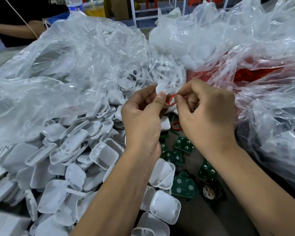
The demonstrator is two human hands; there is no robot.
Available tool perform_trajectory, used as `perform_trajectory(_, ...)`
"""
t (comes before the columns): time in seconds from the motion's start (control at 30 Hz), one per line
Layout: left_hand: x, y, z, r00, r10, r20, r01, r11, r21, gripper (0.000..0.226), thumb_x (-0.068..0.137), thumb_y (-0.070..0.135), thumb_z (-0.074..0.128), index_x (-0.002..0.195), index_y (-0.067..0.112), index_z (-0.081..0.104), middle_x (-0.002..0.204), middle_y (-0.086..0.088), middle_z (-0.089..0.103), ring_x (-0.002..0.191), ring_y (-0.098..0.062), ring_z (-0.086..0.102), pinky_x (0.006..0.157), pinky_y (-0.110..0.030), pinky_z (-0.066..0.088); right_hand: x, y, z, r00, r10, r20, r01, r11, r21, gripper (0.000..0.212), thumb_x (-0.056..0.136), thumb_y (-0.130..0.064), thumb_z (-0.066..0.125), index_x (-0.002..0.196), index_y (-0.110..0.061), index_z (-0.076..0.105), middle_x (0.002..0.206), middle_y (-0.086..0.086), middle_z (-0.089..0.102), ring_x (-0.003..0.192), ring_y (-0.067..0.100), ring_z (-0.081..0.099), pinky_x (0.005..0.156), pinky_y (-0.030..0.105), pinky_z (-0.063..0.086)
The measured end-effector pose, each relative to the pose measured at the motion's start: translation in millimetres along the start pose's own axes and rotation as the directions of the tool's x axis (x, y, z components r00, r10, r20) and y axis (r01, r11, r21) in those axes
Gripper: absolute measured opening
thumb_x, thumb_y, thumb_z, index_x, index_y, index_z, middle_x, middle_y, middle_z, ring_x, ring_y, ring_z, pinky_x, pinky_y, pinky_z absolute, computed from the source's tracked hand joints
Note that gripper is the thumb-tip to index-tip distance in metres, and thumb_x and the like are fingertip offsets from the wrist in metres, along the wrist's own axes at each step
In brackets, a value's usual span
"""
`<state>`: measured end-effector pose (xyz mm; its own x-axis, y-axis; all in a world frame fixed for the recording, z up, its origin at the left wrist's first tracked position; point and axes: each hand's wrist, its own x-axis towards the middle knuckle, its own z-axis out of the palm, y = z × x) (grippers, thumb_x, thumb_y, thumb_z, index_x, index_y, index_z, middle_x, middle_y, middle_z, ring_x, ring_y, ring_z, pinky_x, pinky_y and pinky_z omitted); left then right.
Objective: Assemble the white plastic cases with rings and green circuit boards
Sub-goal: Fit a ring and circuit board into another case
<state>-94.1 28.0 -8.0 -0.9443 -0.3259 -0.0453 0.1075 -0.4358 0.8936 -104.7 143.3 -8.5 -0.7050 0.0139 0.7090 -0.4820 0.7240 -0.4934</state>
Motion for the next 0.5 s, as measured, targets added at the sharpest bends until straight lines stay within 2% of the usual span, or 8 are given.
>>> perform_trajectory(0.07, 0.6, 2.0, -1.0, 1.0, -0.023, 0.004, 0.022, 0.999, 0.023, 0.007, 0.095, 0.003, 0.071, 0.101, 0.007, 0.072, 0.087, -0.011, 0.071, 0.082, -0.024, 0.071, 0.084, -0.038, 0.063, 1.2, 2.6, -0.1, 0.998, 0.061, -0.018, -0.06, 0.998, 0.035, 0.018, 0.087, -0.006, 0.076, 0.074, -0.013, 0.067, 0.05, -0.013, 0.048, 0.06, 0.014, 0.057, 0.056, 0.004, 0.036)
perform_trajectory(0.2, -0.3, 3.7, -2.6, 0.999, -0.004, 0.036, 0.0, 0.994, 0.11, 0.003, 0.095, 0.005, 0.072, 0.094, 0.006, 0.069, 0.083, -0.014, 0.066, 0.079, -0.025, 0.068, 0.081, -0.04, 0.065, 2.0, 4.0, -0.8, 0.993, 0.113, 0.026, -0.113, 0.993, 0.034, 0.02, 0.086, -0.008, 0.077, 0.071, -0.016, 0.067, 0.049, -0.011, 0.051, 0.065, 0.014, 0.061, 0.058, 0.005, 0.04)
perform_trajectory(0.3, 0.0, 4.2, -4.1, 0.998, 0.009, 0.067, -0.02, 0.984, 0.177, 0.006, 0.096, 0.006, 0.07, 0.091, 0.004, 0.067, 0.079, -0.014, 0.07, 0.074, -0.026, 0.073, 0.08, -0.04, 0.065, 1.9, 3.4, -0.9, 0.993, 0.106, 0.045, -0.106, 0.994, 0.002, 0.021, 0.087, -0.007, 0.076, 0.072, -0.017, 0.066, 0.05, -0.014, 0.048, 0.058, 0.01, 0.059, 0.057, 0.006, 0.041)
perform_trajectory(0.37, -0.1, 5.6, -5.2, 0.997, 0.002, 0.079, -0.019, 0.974, 0.225, 0.007, 0.097, 0.01, 0.07, 0.091, 0.008, 0.067, 0.084, -0.015, 0.077, 0.077, -0.032, 0.077, 0.072, -0.034, 0.064, 2.1, 3.2, -1.6, 0.994, 0.098, 0.041, -0.098, 0.995, -0.015, 0.019, 0.087, -0.007, 0.075, 0.073, -0.015, 0.067, 0.05, -0.014, 0.048, 0.048, 0.007, 0.053, 0.056, 0.009, 0.042)
perform_trajectory(0.43, -0.7, 6.2, -6.0, 0.996, -0.013, 0.089, -0.01, 0.968, 0.251, 0.007, 0.098, 0.013, 0.069, 0.092, 0.012, 0.067, 0.087, -0.015, 0.078, 0.081, -0.034, 0.077, 0.064, -0.033, 0.061, 2.1, 2.1, -2.2, 0.995, 0.087, 0.04, -0.086, 0.996, -0.03, 0.017, 0.087, -0.008, 0.076, 0.073, -0.015, 0.067, 0.05, -0.014, 0.048, 0.047, 0.002, 0.051, 0.056, 0.013, 0.043)
perform_trajectory(0.5, -1.3, 6.1, -6.3, 0.995, -0.027, 0.097, -0.001, 0.962, 0.274, 0.006, 0.099, 0.016, 0.069, 0.094, 0.012, 0.067, 0.087, -0.014, 0.079, 0.082, -0.033, 0.078, 0.064, -0.036, 0.059, 1.6, 0.2, -1.7, 0.996, 0.07, 0.051, -0.068, 0.997, -0.045, 0.016, 0.086, -0.008, 0.076, 0.073, -0.013, 0.067, 0.05, -0.014, 0.048, 0.047, 0.001, 0.051, 0.056, 0.015, 0.044)
